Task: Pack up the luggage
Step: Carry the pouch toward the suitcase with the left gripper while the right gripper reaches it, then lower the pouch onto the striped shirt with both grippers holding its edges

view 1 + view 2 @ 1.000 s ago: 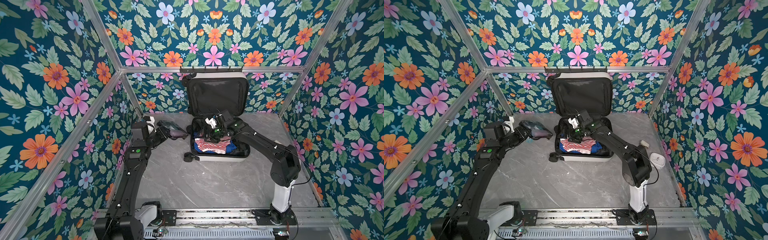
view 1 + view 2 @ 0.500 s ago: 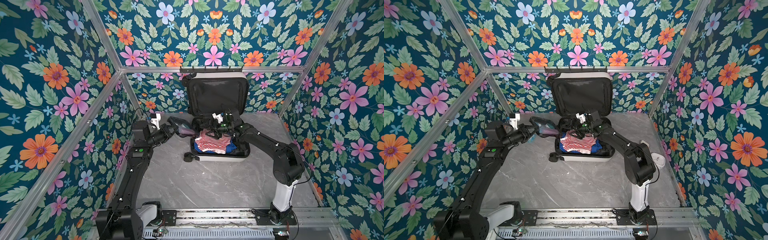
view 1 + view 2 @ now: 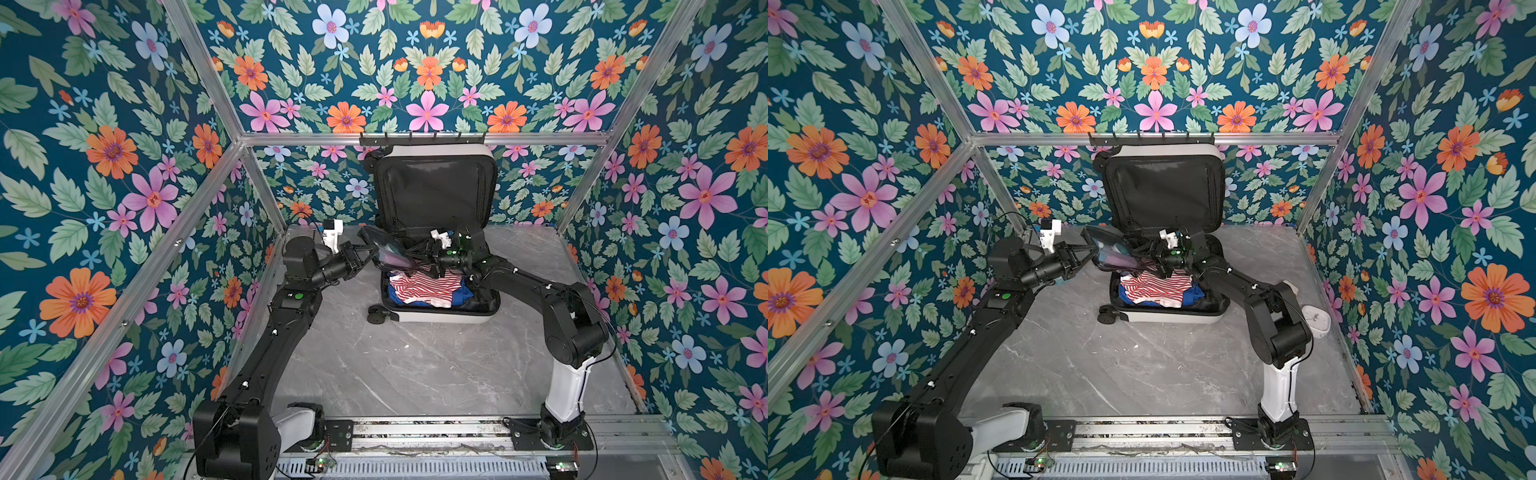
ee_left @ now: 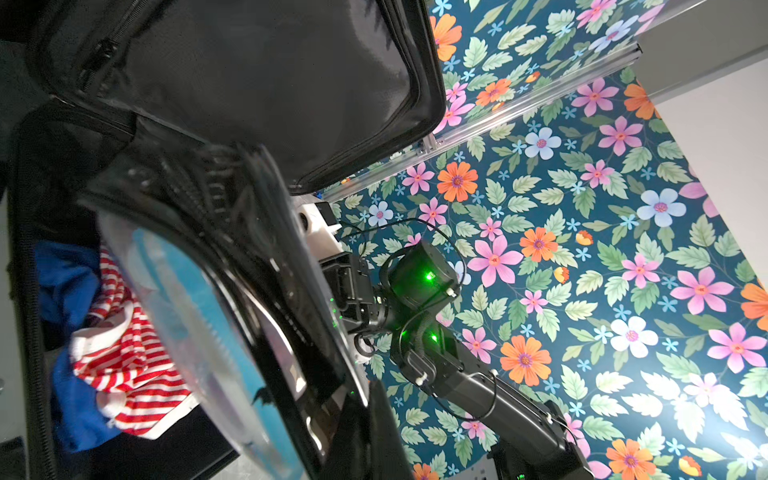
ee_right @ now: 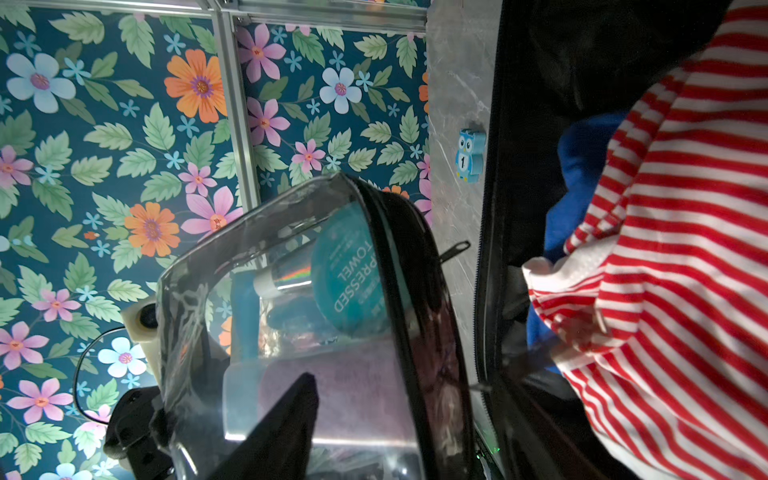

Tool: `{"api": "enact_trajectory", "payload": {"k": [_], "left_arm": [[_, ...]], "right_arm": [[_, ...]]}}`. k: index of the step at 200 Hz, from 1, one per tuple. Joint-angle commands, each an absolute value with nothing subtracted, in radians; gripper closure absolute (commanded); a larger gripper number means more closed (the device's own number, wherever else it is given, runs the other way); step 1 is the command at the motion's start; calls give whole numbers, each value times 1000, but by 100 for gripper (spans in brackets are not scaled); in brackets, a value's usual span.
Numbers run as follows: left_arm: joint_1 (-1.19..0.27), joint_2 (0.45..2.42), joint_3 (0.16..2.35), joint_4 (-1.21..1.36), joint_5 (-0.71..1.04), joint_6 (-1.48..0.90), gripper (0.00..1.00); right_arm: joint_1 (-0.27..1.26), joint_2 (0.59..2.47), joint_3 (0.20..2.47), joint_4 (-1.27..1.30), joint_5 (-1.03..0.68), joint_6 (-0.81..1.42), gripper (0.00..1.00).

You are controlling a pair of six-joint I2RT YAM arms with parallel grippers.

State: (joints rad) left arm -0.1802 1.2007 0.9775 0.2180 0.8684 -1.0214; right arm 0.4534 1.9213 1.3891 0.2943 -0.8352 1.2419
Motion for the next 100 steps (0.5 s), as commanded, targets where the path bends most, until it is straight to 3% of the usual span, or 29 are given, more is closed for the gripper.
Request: {"api": "enact_trajectory", "payload": {"k": [1, 31, 100], "left_arm": [[-195, 1210, 983, 302, 859, -1027, 100], [-207, 1230, 972, 313, 848, -1028, 100], [-253, 1325, 961, 354, 832, -1007, 100]], "right_arm": [[453, 1915, 1372, 442, -859, 1312, 51], [451, 1872, 1337, 448, -852, 1309, 72], [397, 1708, 1201, 379, -818, 1248, 93]]}}
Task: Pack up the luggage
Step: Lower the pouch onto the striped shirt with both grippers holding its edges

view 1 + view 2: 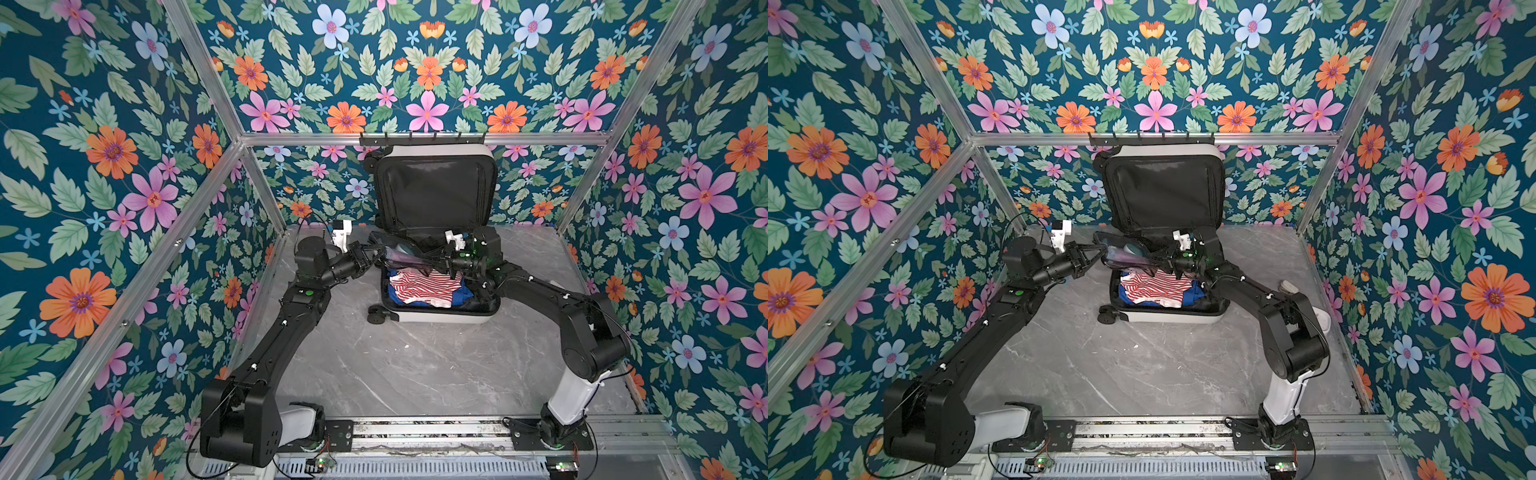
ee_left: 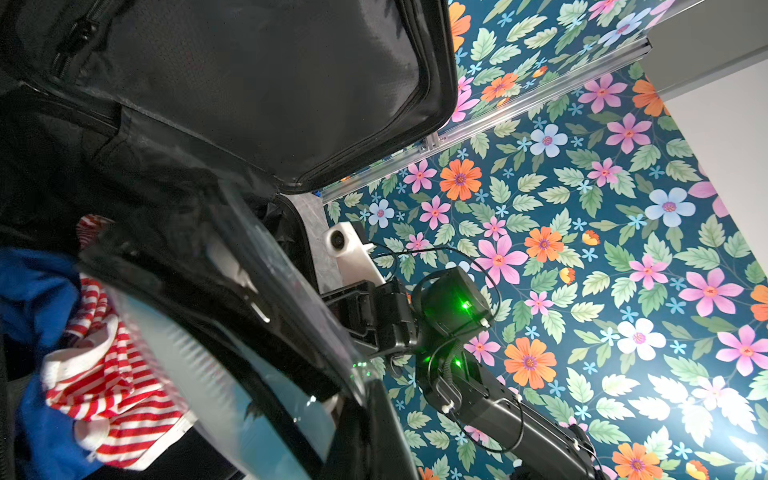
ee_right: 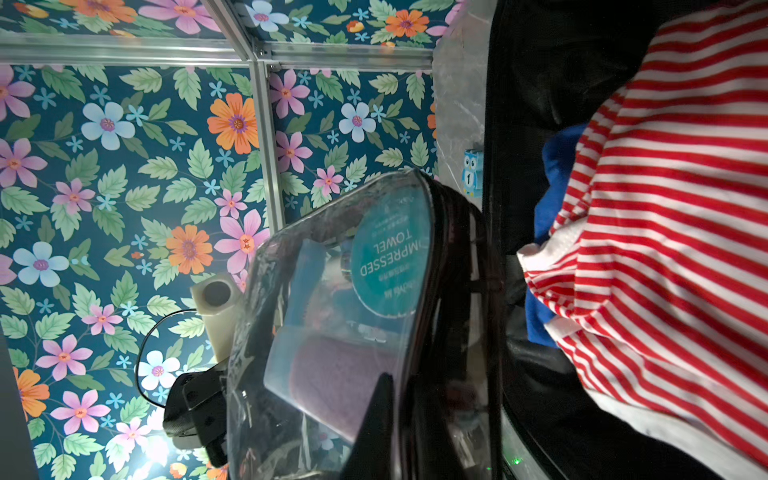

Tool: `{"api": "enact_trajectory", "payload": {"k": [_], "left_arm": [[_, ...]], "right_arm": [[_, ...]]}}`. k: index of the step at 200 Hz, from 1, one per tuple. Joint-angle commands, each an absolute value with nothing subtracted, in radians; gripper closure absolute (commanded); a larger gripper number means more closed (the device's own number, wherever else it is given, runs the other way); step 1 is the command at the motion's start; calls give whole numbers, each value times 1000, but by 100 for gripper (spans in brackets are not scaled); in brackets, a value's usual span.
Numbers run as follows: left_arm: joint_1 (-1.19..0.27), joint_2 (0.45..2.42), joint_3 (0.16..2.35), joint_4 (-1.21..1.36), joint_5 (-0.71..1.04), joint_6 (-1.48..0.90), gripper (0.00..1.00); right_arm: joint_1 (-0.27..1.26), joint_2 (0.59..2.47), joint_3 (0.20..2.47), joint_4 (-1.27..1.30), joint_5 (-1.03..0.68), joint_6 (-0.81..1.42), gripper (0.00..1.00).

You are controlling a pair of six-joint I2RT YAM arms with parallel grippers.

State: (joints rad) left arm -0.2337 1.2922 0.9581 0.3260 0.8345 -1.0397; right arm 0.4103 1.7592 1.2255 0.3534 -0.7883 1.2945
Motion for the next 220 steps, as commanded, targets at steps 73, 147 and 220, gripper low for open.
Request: {"api": "enact_trajectory", "payload": {"k": [73, 147, 220], "left_arm": [[-384, 1560, 1062, 192, 736, -795, 100], [-489, 1721, 1166, -16, 537, -591, 100], [-515, 1719, 1184, -134, 365, -453, 100]], "right_arm": [[283, 1616, 1108, 155, -795, 1064, 100], [247, 1705, 1081, 107, -776, 961, 100], [248, 1713, 1103, 49, -745, 882, 100]]}}
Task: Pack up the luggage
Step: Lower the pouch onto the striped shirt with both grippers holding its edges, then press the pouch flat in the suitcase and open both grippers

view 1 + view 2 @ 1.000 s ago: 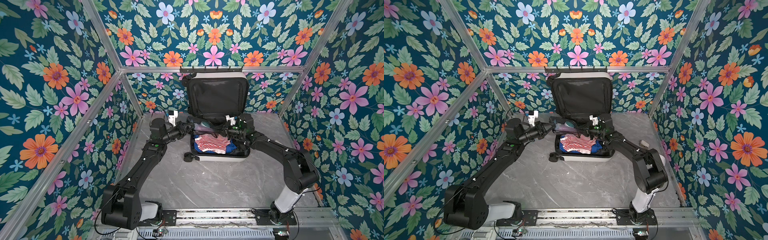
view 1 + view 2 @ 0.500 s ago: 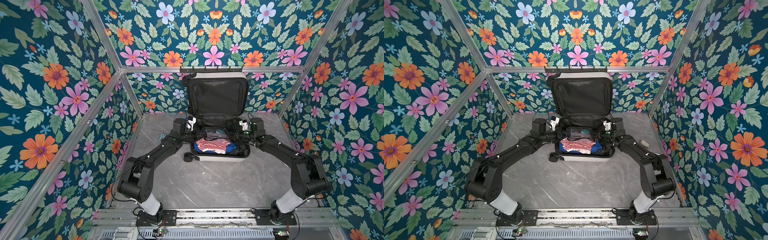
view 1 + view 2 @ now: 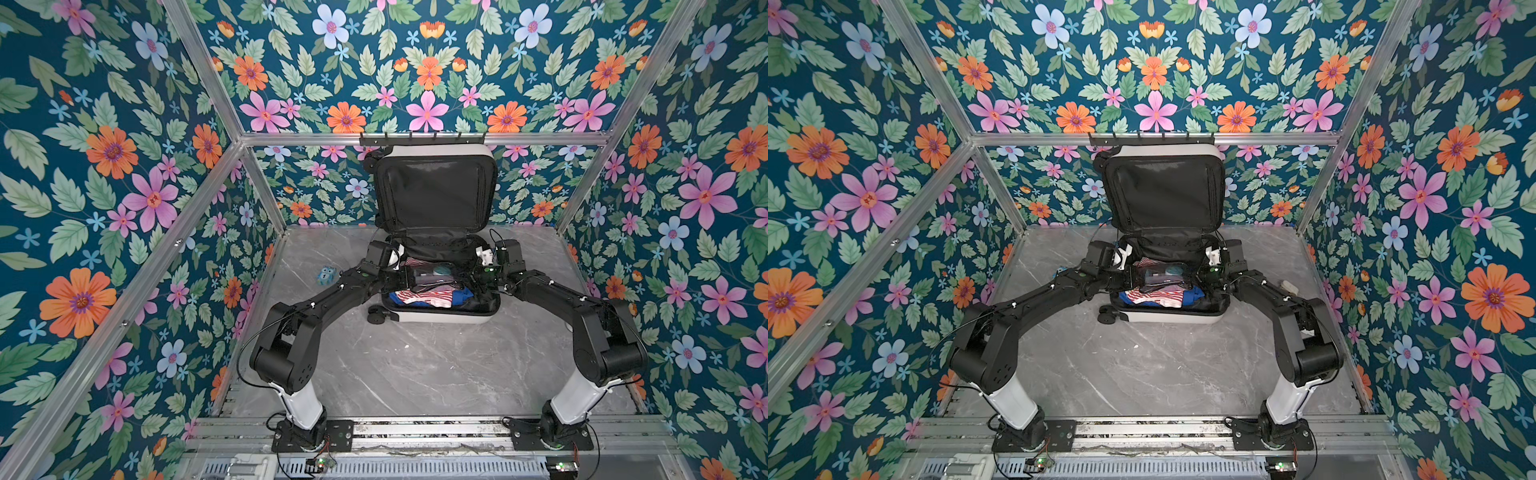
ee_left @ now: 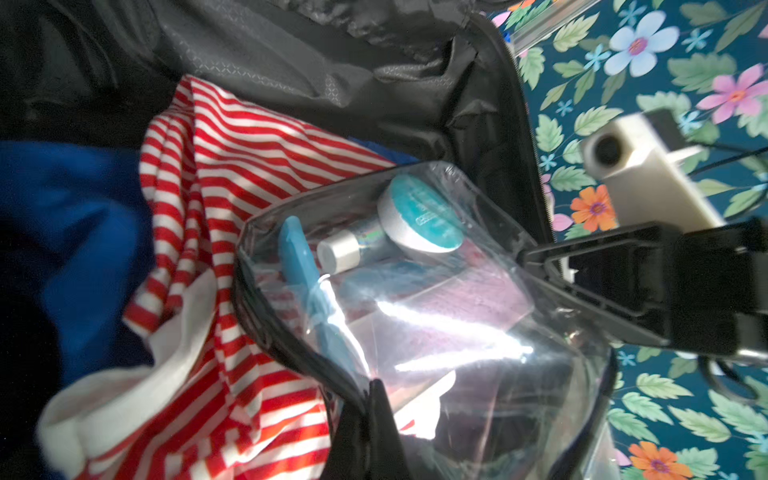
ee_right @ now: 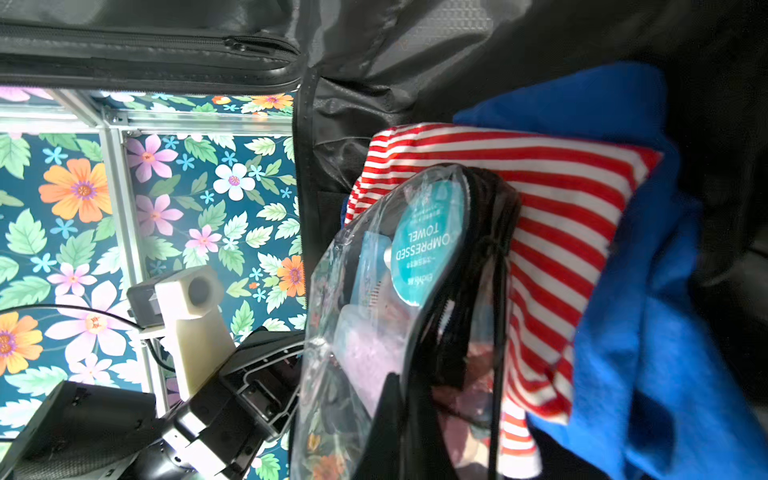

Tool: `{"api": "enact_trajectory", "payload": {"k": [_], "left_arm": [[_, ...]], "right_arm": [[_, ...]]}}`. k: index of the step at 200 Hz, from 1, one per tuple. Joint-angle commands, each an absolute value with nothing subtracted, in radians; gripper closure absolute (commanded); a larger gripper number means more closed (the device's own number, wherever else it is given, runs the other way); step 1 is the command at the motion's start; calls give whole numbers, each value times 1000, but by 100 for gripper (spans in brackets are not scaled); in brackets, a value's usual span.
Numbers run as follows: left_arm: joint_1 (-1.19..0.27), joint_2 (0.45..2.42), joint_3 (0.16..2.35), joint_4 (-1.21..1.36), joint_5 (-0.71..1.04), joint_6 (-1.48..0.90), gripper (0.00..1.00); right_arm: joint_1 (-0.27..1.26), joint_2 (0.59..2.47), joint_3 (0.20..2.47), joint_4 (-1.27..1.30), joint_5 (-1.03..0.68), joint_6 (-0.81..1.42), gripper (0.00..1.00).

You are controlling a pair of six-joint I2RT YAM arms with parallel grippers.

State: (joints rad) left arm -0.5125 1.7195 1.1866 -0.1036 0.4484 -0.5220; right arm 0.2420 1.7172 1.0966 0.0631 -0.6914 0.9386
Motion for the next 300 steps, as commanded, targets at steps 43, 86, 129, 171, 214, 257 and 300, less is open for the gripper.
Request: {"api": "enact_trajectory", "payload": {"k": [43, 86, 129, 171, 214, 257, 300], "left_arm": [[-515, 1733, 1171, -173, 303, -423, 100], [-515, 1728, 1196, -180, 269, -431, 92], [-515, 1681, 1242, -247, 229, -420, 64], [-515, 1607, 1284, -359, 139, -414, 57], [-544, 1600, 1282, -291, 276, -474, 68], [-584, 1691, 1262, -184, 336, -532, 77], [-584, 1742, 1199, -148, 318, -564, 83]], "right_arm": [[247, 1730, 1048, 57, -741, 860, 100], [247, 1729, 1007, 65, -749, 856, 92], [247, 1641, 1029, -72, -680, 798, 48], [249, 1550, 1093, -236, -578, 750, 34], [346, 1560, 1174, -261, -580, 746, 51], [396, 1645, 1210, -228, -588, 770, 65], [396, 1748, 1142, -167, -604, 793, 71]]}}
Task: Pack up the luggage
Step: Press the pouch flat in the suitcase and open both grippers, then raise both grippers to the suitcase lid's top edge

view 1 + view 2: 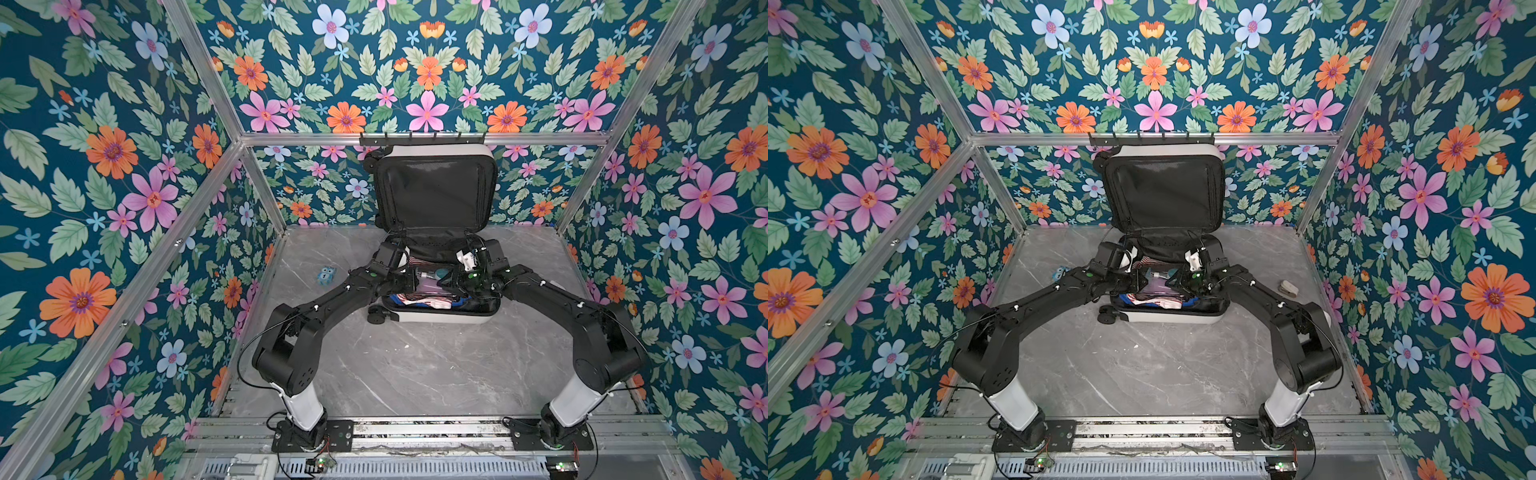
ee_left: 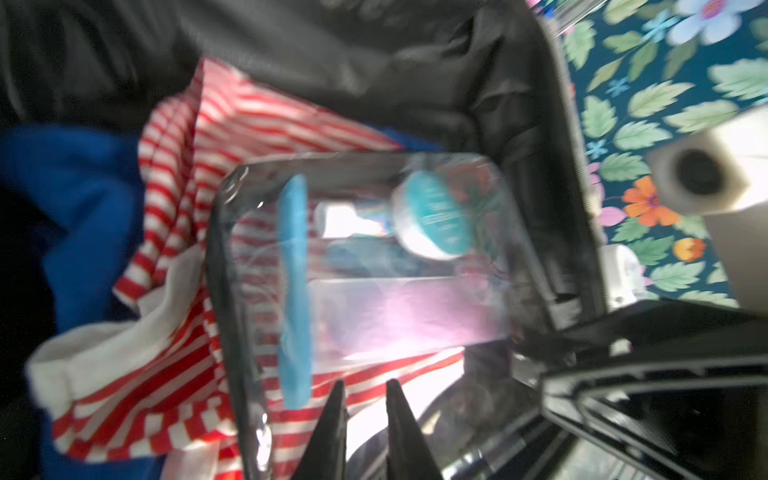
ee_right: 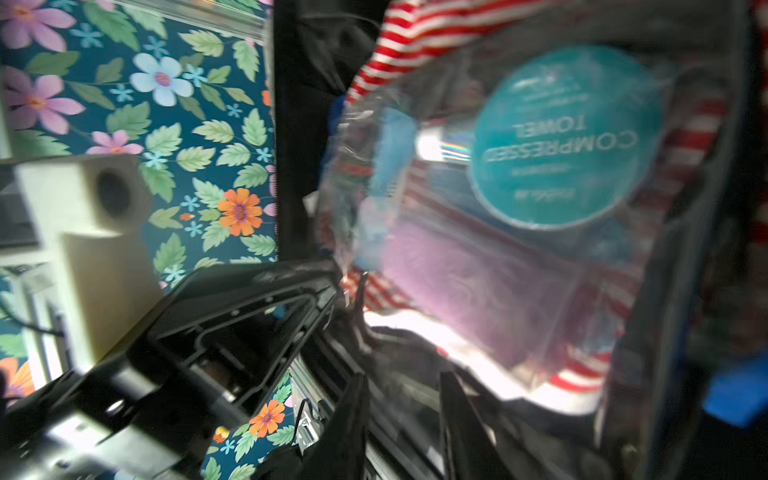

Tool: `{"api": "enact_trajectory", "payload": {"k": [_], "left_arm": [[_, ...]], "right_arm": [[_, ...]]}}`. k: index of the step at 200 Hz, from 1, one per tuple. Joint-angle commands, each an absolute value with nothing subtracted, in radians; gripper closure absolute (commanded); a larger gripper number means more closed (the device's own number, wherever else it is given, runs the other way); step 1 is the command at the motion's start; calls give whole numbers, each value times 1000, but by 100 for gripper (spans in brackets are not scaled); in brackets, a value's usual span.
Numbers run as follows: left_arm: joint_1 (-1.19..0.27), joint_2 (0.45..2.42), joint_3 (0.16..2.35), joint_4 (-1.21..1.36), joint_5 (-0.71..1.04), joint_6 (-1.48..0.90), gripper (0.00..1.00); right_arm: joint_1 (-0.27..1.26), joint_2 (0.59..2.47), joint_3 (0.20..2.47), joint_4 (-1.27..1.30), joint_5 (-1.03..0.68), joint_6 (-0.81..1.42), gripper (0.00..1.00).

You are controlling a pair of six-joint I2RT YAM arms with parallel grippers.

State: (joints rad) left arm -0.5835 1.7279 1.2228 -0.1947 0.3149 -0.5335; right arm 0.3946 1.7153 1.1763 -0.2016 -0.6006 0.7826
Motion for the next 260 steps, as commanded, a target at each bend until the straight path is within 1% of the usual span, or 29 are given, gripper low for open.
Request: {"api": "enact_trajectory", "payload": {"k": [1, 48, 76, 92, 106, 119, 128, 139, 156, 192, 204, 206, 208, 211, 217, 223, 243, 260], "left_arm": [[-584, 1743, 1196, -147, 318, -565, 83], [-584, 1766, 1130, -112, 310, -586, 85], [-584, 1767, 1139, -112, 306, -582, 85], [-584, 1758, 1155, -116, 302, -575, 83], [-584, 1743, 1177, -133, 297, -560, 80], [-584, 1719, 1200, -152, 290, -540, 78], [-584, 1698, 1222, -172, 280, -521, 75], [-583, 1665, 1248, -195, 263, -497, 72], [-581, 1612, 1294, -230, 236, -447, 64], [-563, 1516, 1386, -253, 184, -340, 47], [-553, 1493, 1411, -245, 148, -311, 35], [-552, 1489, 1417, -243, 141, -309, 31], [-550, 1486, 1421, -242, 132, -303, 23], [-548, 1481, 1427, -239, 118, -298, 18], [-544, 1475, 1442, -235, 90, -284, 11], [-539, 1470, 1458, -228, 65, -270, 7], [-528, 1475, 1511, -204, -8, -223, 1], [-528, 1480, 1528, -136, -123, -190, 1]], "right_arm": [[397, 1750, 1139, -164, -604, 795, 72], [396, 1785, 1068, -86, -603, 830, 73], [395, 1770, 1082, -105, -594, 824, 73], [396, 1755, 1100, -128, -591, 814, 73], [396, 1733, 1116, -148, -586, 807, 70], [394, 1706, 1138, -180, -576, 793, 63], [394, 1682, 1153, -206, -566, 777, 55], [392, 1651, 1175, -236, -551, 754, 46], [383, 1586, 1213, -281, -520, 717, 35], [321, 1496, 1330, -381, -469, 631, 26], [290, 1474, 1381, -413, -443, 605, 22], [286, 1471, 1388, -418, -440, 602, 17], [282, 1470, 1400, -426, -432, 598, 10], [272, 1466, 1412, -437, -422, 592, 8], [253, 1461, 1444, -452, -406, 583, 6], [238, 1460, 1473, -463, -393, 571, 5], [196, 1466, 1563, -488, -376, 549, 4], [183, 1457, 1585, -444, -348, 509, 3]]}}
